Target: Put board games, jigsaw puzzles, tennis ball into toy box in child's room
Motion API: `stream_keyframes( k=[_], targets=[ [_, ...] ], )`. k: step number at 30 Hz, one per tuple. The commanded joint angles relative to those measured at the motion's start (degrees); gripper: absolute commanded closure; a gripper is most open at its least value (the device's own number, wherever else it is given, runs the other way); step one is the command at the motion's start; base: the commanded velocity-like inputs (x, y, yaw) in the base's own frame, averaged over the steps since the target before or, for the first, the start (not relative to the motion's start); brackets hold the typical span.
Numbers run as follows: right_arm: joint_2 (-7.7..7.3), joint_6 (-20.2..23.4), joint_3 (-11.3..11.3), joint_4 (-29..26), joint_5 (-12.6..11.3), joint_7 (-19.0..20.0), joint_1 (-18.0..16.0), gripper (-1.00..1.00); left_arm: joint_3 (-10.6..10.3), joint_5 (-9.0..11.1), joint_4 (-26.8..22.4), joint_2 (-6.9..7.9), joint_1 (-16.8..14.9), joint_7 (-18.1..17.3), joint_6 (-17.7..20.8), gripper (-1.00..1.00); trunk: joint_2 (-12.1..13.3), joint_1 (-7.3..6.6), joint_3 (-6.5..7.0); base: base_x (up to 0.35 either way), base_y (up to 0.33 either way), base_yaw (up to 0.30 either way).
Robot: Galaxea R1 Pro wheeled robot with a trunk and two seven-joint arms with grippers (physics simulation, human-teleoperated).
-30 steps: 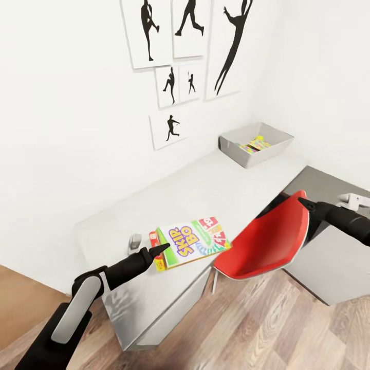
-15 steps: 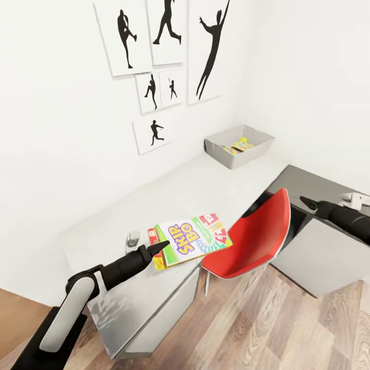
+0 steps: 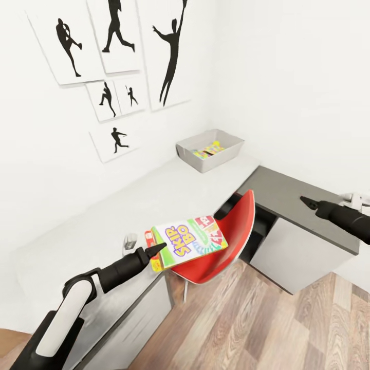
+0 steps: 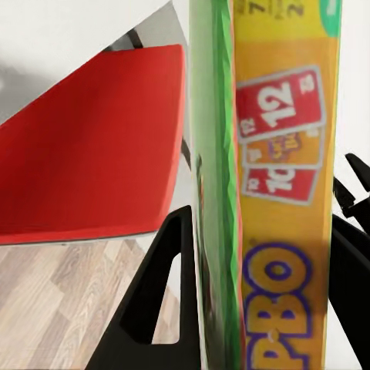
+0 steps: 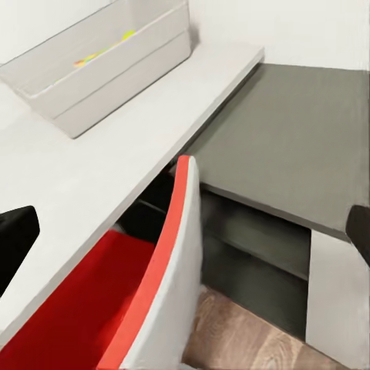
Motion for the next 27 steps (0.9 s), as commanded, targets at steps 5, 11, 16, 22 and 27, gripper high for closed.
stream_keyframes(
  k=[5, 11, 16, 22, 27],
  targets=[
    [-0.02, 0.0, -0.5, 0.0, 0.7, 0.3, 0.0, -1.00, 1.4, 0.3, 0.0, 0.07, 0.3, -0.1, 0.2, 1.00, -0.1, 0.03, 0.04, 0.212, -0.282, -0.036],
    [0.15, 0.0, -0.5, 0.0, 2.1, 0.4, 0.0, -1.00, 2.2, 0.2, 0.0, 0.19, 1.2, -0.4, 0.0, 1.00, -0.1, 0.03, 0.27, 0.247, -0.258, -0.002],
    [0.10, 0.0, -0.5, 0.0, 2.1, 0.4, 0.0, -1.00, 5.7, 0.4, 0.0, 0.22, 2.3, -0.8, -0.5, 1.00, -0.1, 0.03, 0.72, 0.142, -0.153, 0.000],
    [0.09, 0.0, -0.5, 0.0, 2.1, 0.4, 0.0, -1.00, 9.2, 0.0, 0.1, -0.24, 2.6, 0.3, -0.6, 1.00, -0.1, 0.03, 1.27, 0.018, -0.020, 0.000],
    [0.09, 0.0, -0.5, 0.0, 2.1, 0.4, 0.0, -1.00, 10.5, 0.4, 0.1, -0.59, 2.2, 0.9, -2.4, 1.00, -0.1, 0.03, 1.74, 0.002, -0.003, 0.000]
  ],
)
